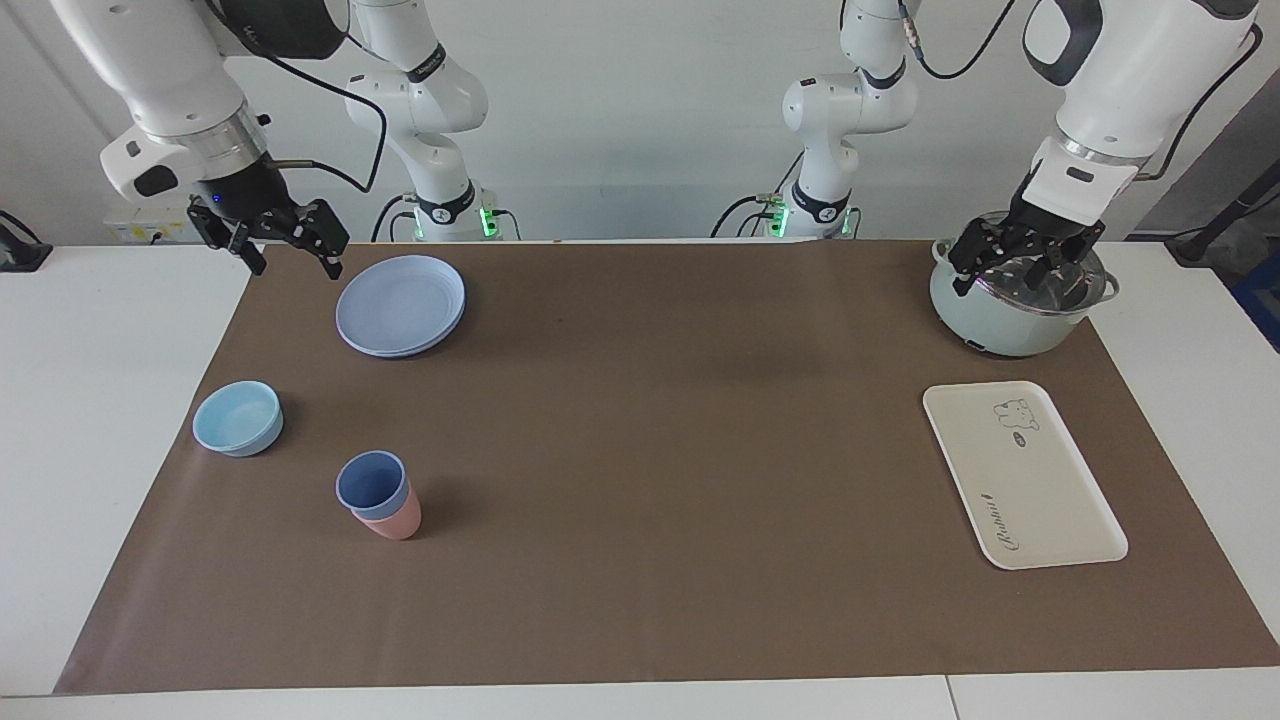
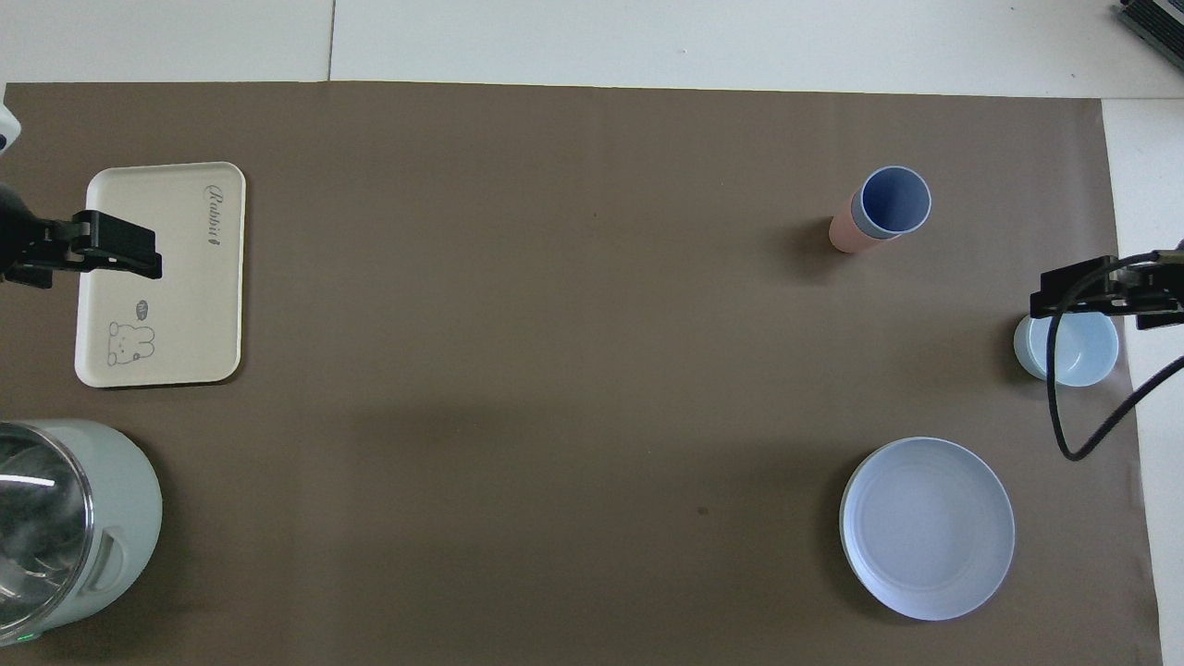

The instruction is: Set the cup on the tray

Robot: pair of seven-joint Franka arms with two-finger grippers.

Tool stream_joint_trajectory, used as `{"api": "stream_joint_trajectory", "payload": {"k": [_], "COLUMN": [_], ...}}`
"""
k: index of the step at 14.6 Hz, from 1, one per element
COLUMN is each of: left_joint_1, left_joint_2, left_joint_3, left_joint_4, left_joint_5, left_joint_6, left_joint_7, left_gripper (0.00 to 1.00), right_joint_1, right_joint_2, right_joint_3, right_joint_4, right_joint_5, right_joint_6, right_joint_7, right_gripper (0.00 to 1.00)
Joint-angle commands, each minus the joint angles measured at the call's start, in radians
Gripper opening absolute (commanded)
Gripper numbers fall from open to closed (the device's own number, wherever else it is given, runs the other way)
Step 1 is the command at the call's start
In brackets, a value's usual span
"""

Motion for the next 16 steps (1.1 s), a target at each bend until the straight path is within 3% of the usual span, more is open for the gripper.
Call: {"api": "stream_joint_trajectory", "payload": {"k": [1,8,10,14,16], "left_joint_1": [0.009,0.009,0.003,-0.002,-0.011], "left_joint_2": [-0.032,-0.032,-0.032,-0.032,-0.032], "left_joint_3": [-0.005,-0.005,-0.005,-0.008,-0.01], "left_joint_4": [-0.04,-0.04,-0.04,-0.04,-0.038], "left_joint_5": [0.017,0.017,0.017,0.017,0.017], "left_joint_6": [0.007,0.007,0.01,0.015,0.006], "left_joint_7": [0.006,0.006,0.01,0.041,0.088], "left_gripper": [1.0,1.0,1.0,1.0,1.0], "right_joint_1": [-0.007,-0.009,-0.01,-0.052,-0.105], "right_joint_2": [-0.024,-0.024,-0.027,-0.041,-0.037], "right_joint_3": [0.008,0.008,0.008,-0.001,-0.003], "right_joint_4": [-0.028,-0.036,-0.054,-0.127,-0.179], "right_joint_5": [-0.005,-0.001,0.002,0.024,0.125], "right_joint_6": [0.013,0.02,0.078,0.21,0.306], "right_joint_7": [-0.016,-0.016,-0.047,-0.356,-0.543], "right_gripper": [1.0,1.0,1.0,1.0,1.0]}}
